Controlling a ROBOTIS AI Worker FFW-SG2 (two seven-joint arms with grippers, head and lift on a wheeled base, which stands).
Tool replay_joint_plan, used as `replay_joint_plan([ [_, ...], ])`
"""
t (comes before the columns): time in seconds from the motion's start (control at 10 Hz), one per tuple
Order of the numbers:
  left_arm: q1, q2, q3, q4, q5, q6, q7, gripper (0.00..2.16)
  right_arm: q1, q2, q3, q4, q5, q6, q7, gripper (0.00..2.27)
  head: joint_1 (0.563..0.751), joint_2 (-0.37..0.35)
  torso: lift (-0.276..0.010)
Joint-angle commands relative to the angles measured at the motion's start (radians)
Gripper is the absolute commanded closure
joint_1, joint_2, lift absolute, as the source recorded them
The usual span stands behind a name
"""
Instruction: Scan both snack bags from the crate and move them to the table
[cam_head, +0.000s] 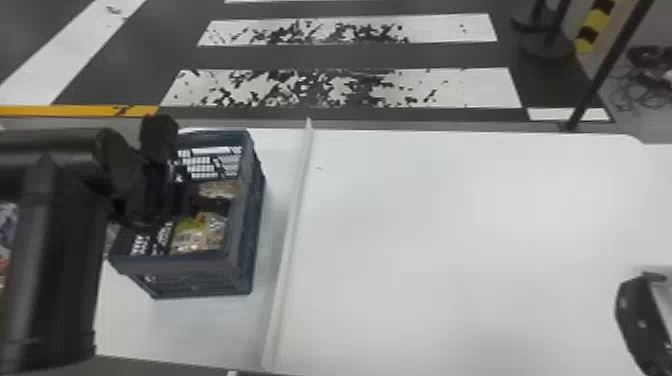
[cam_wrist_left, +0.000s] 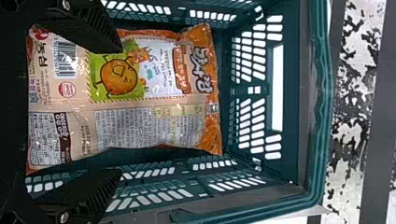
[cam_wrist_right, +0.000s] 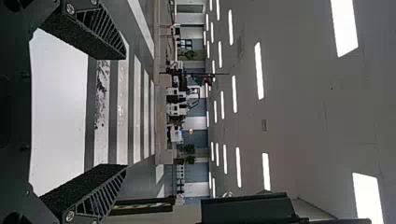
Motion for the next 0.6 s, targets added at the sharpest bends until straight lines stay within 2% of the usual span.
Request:
replay_joint_plan([
  [0.0, -0.015, -0.001, -0.012, 0.034, -0.015, 0.004, 0.000, 0.08, 0.000, -0.002, 0.001, 0.001, -0.001, 0.000, 0.001, 0.10, 0.695, 0.089, -0.087],
  [0.5, -0.007, 0.002, -0.007, 0.108, -0.024, -0.012, -0.022, 0.08, -0.008, -0.005, 0.001, 0.012, 0.001, 0.003, 0.001, 0.10, 0.695, 0.099, -0.087],
])
